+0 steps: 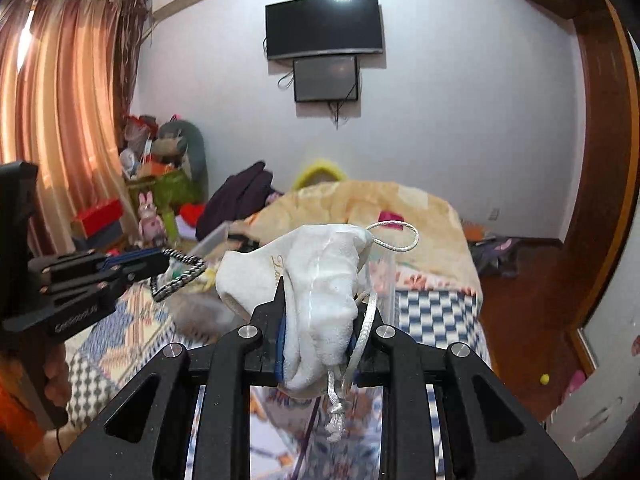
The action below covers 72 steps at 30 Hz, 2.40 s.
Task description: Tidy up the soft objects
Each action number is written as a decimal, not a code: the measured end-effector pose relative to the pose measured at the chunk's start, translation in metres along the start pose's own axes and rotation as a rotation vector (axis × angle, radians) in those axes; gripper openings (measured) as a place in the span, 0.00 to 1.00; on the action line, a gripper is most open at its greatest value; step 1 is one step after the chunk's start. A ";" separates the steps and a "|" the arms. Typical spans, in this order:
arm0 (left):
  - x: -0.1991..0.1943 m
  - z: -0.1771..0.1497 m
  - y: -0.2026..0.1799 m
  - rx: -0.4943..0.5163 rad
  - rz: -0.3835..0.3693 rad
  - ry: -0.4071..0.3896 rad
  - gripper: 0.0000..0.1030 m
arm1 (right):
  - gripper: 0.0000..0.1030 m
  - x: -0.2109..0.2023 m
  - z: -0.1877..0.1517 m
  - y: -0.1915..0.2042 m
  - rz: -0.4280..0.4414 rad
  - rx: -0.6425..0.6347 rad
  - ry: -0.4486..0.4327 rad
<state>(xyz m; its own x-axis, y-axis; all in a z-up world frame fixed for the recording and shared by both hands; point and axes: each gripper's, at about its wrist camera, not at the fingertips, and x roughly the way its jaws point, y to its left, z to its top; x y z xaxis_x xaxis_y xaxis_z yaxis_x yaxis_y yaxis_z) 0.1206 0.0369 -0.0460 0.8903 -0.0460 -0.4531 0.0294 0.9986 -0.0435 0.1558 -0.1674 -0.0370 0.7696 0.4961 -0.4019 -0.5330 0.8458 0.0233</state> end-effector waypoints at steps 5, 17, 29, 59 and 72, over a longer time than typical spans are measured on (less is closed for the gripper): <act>0.016 0.011 0.008 -0.038 0.023 -0.015 0.07 | 0.20 0.016 0.009 0.001 -0.020 0.001 -0.012; 0.085 -0.003 0.023 -0.078 0.080 0.104 0.07 | 0.20 0.068 -0.003 0.006 -0.015 -0.018 0.086; 0.102 -0.014 0.021 -0.096 0.040 0.159 0.19 | 0.53 0.086 -0.010 0.003 -0.008 -0.027 0.175; -0.112 0.025 -0.014 0.019 0.031 -0.251 0.93 | 0.94 -0.068 0.034 0.027 -0.015 -0.029 -0.178; -0.135 0.020 -0.020 0.027 0.039 -0.301 0.99 | 1.00 -0.086 0.029 0.037 -0.007 -0.027 -0.246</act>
<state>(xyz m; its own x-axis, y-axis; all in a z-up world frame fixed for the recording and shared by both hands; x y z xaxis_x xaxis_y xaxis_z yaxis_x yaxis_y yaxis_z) 0.0090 0.0236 0.0343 0.9855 -0.0022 -0.1694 0.0013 1.0000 -0.0055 0.0798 -0.1726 0.0247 0.8340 0.5258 -0.1673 -0.5340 0.8455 -0.0046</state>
